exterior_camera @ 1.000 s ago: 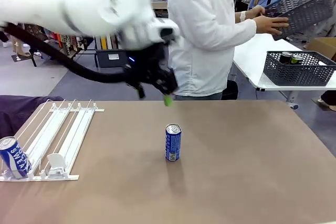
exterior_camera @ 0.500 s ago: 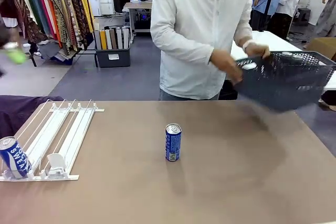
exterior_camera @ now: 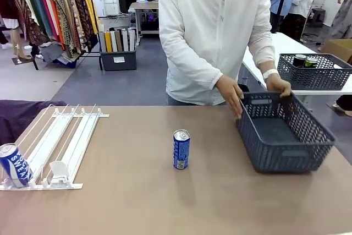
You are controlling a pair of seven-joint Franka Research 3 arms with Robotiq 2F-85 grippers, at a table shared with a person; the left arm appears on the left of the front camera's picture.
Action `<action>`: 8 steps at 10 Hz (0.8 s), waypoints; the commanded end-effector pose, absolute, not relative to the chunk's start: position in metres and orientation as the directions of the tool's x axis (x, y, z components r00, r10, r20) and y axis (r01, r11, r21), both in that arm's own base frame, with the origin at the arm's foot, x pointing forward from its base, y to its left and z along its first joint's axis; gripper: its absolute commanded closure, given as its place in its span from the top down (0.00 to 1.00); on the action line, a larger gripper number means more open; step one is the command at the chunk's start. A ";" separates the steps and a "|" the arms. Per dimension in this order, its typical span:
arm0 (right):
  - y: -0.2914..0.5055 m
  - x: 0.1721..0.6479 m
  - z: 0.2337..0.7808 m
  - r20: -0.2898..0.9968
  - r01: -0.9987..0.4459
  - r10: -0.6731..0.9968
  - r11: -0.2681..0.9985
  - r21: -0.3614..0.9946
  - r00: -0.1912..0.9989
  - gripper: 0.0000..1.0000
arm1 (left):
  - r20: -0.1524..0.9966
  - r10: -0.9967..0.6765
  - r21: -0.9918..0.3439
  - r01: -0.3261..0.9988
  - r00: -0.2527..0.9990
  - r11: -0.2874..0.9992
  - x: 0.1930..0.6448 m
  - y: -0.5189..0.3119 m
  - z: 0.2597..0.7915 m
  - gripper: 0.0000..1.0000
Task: Retrieve and store the cans from the dispenser.
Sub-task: Pick up one can from the Automatic Can Dispenser and place it in the middle of the table.
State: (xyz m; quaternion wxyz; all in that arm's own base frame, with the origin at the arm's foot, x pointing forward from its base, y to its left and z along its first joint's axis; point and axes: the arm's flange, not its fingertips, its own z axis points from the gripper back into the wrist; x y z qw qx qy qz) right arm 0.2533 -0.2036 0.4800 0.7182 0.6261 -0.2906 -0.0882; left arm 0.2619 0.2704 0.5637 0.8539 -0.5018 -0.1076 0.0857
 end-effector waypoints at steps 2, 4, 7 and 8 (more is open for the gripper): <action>-0.203 0.255 0.482 0.332 -0.267 -0.494 0.198 0.943 0.804 1.00 | 0.117 0.191 -0.853 0.000 0.975 0.522 0.265 0.251 0.575 1.00; -0.203 0.255 0.482 0.332 -0.267 -0.494 0.198 0.943 0.804 1.00 | 0.117 0.191 -0.853 0.000 0.975 0.522 0.265 0.251 0.575 1.00; -0.203 0.255 0.482 0.332 -0.267 -0.494 0.198 0.943 0.804 1.00 | 0.117 0.191 -0.853 0.000 0.975 0.522 0.265 0.251 0.575 1.00; -0.203 0.255 0.482 0.332 -0.267 -0.494 0.198 0.943 0.804 1.00 | 0.117 0.191 -0.853 0.000 0.975 0.522 0.265 0.251 0.575 1.00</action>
